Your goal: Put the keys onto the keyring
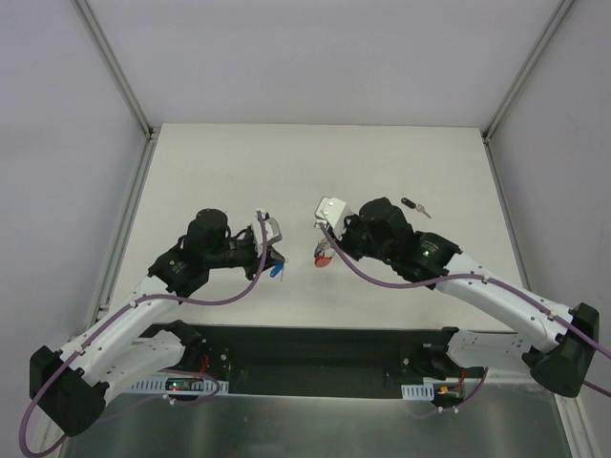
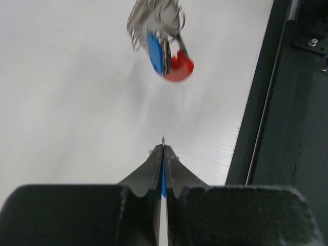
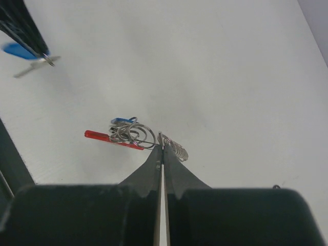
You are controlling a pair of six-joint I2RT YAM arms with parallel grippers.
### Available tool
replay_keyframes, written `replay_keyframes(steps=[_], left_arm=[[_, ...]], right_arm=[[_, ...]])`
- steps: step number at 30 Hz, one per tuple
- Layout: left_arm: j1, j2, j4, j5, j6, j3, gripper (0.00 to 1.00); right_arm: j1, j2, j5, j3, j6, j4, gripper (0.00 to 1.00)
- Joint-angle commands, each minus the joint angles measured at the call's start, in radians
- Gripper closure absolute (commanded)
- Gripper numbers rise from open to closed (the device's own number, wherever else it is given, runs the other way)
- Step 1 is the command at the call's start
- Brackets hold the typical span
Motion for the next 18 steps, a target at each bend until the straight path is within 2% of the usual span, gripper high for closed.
replay_keyframes(steps=[1,4,10,18], left_arm=[[-0.010,-0.027,-0.131,-0.171,-0.093,-0.018,1.00],[-0.025,0.060,-0.182,-0.245,-0.124,0.011,1.00],[-0.062,0.345,-0.265,-0.381,-0.138,0.152,1.00],[-0.077,0.619,-0.275,-0.436,-0.156,0.312,1.00]], right_arm=[[-0.008,-0.083,0.193,-0.052,0.066,0.056,0.99],[-0.011,-0.111,0.290,-0.098,0.094,0.096,0.99],[-0.020,-0.158,0.462,-0.171,0.106,0.165,0.99],[-0.042,-0.190,0.493,-0.205,0.120,0.194,0.99]])
